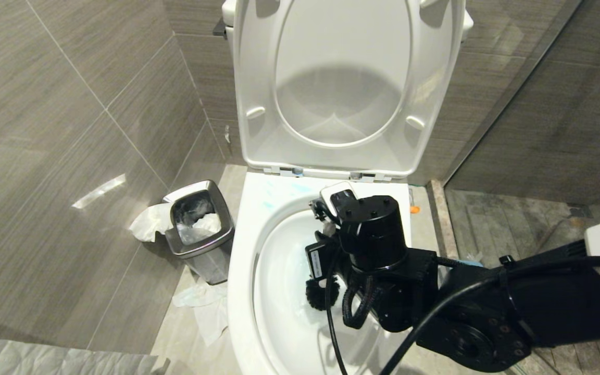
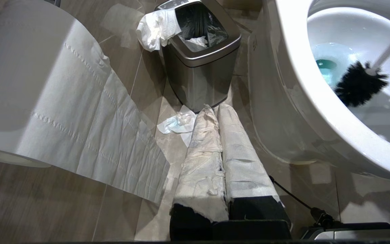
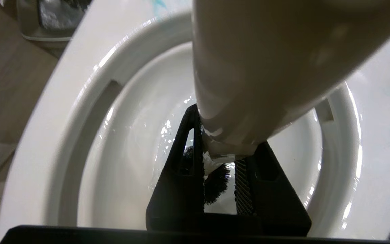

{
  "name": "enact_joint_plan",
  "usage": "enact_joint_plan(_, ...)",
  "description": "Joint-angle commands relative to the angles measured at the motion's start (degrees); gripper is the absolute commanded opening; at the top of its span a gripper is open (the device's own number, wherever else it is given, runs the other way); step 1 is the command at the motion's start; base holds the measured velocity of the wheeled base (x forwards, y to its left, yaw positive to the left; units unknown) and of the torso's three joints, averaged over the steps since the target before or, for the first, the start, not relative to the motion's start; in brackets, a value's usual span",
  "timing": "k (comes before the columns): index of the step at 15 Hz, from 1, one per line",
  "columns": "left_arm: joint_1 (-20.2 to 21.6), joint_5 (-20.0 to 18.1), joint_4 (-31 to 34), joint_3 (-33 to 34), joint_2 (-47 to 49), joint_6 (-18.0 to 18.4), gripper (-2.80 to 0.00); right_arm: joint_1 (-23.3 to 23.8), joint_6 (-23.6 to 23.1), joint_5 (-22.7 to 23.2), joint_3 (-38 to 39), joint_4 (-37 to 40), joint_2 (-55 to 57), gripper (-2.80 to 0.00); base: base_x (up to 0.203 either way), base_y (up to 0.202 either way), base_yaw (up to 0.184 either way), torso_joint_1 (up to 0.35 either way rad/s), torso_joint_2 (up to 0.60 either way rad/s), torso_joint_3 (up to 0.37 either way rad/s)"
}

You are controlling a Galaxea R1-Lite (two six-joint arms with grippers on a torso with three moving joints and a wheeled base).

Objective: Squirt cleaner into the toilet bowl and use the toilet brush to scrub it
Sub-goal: Scrub the toilet bowl

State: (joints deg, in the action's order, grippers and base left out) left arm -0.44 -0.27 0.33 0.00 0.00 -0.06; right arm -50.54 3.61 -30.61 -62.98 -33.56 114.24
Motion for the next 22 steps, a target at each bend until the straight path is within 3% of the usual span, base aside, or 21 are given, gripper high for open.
enact_joint_plan(1, 0.00, 0.00, 0.02, 0.00, 0.09, -0.03, -2.80, -0.62, 0.25, -0.74, -6.28, -0.28, 5.24, -2.80, 0.000, 0.000, 0.000, 0.000, 0.00, 0.000)
enact_joint_plan(7, 0.00, 0.00, 0.02, 0.00, 0.09, -0.03, -2.80, 1.14, -0.16, -3.21, -23.94, 2.07, 15.21, -2.80, 0.000, 0.000, 0.000, 0.000, 0.00, 0.000)
enact_joint_plan(14, 0.00, 0.00, 0.02, 0.00, 0.09, -0.03, -2.80, 10.55, -1.31, -3.17, -24.46, 2.54, 11.10, -2.80, 0.000, 0.000, 0.000, 0.000, 0.00, 0.000)
enact_joint_plan(17, 0.00, 0.00, 0.02, 0.00, 0.09, -0.03, -2.80, 12.89, -1.47, -2.71, -20.22, 2.93, 6.63, -2.80, 0.000, 0.000, 0.000, 0.000, 0.00, 0.000)
enact_joint_plan(22, 0.00, 0.00, 0.02, 0.00, 0.09, -0.03, -2.80, 11.12, -1.54, -1.05, -0.84, 3.33, -5.43, -2.80, 0.000, 0.000, 0.000, 0.000, 0.00, 0.000)
